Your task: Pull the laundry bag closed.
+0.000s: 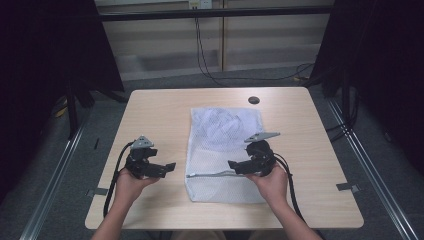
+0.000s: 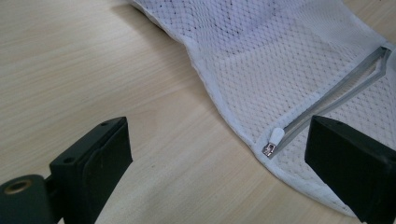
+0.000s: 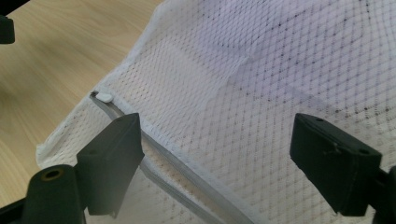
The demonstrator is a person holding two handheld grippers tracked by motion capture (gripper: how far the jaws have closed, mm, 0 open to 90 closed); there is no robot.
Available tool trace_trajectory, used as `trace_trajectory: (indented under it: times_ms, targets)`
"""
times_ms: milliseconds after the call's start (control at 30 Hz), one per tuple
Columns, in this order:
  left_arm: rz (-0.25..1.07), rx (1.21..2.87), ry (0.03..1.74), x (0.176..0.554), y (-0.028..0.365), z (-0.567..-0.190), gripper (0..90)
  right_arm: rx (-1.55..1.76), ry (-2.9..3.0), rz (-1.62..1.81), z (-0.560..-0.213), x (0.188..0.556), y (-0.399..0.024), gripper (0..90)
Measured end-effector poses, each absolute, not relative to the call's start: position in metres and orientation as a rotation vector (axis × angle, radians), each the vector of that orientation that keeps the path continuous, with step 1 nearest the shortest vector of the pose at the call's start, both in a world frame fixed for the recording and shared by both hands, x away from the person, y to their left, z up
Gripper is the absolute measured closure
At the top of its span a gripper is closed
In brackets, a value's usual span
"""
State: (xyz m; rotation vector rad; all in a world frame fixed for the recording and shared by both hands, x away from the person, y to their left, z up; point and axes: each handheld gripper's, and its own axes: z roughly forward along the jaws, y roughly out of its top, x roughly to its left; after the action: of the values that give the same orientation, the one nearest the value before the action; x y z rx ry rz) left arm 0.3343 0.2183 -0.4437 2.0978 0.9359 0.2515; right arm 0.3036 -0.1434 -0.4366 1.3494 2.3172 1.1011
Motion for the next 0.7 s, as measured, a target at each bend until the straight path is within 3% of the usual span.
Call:
trace_trajectory:
  times_ms: [700]
  targets:
    - [0.242, 2.095, 0.925, 0.334, 0.219, -0.444, 6.2, 1.319, 2.365, 1.147, -0.441, 0.309, -0.117, 20.9]
